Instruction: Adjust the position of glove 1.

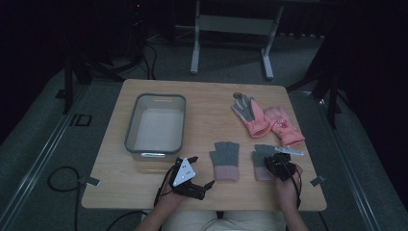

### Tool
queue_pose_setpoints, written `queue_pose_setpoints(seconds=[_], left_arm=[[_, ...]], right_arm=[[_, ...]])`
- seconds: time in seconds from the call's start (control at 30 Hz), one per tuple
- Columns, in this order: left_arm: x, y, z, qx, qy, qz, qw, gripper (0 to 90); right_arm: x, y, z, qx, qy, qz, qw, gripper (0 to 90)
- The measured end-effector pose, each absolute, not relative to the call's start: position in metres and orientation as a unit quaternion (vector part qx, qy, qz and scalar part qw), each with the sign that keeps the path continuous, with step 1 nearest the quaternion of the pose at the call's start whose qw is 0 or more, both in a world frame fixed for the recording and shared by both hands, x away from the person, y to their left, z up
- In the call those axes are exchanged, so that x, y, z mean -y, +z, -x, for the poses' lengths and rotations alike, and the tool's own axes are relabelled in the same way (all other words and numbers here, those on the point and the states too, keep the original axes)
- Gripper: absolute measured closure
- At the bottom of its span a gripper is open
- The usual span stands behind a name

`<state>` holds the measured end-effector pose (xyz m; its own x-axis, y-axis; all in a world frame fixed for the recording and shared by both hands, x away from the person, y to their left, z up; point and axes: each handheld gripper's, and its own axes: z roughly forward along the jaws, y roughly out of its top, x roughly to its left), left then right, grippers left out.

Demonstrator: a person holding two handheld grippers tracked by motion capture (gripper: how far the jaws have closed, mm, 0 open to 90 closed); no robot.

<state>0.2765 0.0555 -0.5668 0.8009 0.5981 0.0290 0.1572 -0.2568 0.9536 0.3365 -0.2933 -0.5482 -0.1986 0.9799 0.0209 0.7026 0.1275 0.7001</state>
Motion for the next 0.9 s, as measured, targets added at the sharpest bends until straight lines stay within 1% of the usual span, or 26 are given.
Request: queue_pose_setpoints(seconds=[0.07, 0.17, 0.27, 0.37, 0.47, 0.63, 0.9], left_arm=[[-0.056, -0.567, -0.277, -0.246, 0.197, -0.767, 0.558, 0.0], [-0.056, -0.567, -0.277, -0.247, 0.196, -0.766, 0.56, 0.0], [-0.056, -0.567, -0.277, -0.247, 0.197, -0.767, 0.559, 0.0], [-0.056, -0.567, -0.276, -0.247, 0.198, -0.767, 0.559, 0.0], [-0.055, -0.567, -0.276, -0.246, 0.2, -0.767, 0.558, 0.0], [-0.056, -0.567, -0.277, -0.249, 0.198, -0.766, 0.558, 0.0], [-0.056, -0.567, -0.276, -0.248, 0.201, -0.766, 0.559, 0.0]], right_arm=[[0.294, -0.546, -0.337, -0.718, 0.3, -0.586, 0.228, 74.4], [0.296, -0.541, -0.337, -0.722, 0.304, -0.58, 0.223, 74.7], [0.299, -0.531, -0.336, -0.744, 0.31, -0.547, 0.228, 73.1], [0.305, -0.525, -0.339, -0.769, 0.317, -0.508, 0.223, 71.6], [0.314, -0.52, -0.345, -0.802, 0.314, -0.467, 0.199, 70.7], [0.323, -0.518, -0.349, -0.823, 0.307, -0.445, 0.174, 68.9], [0.32, -0.531, -0.348, -0.824, 0.308, -0.445, 0.17, 65.5]])
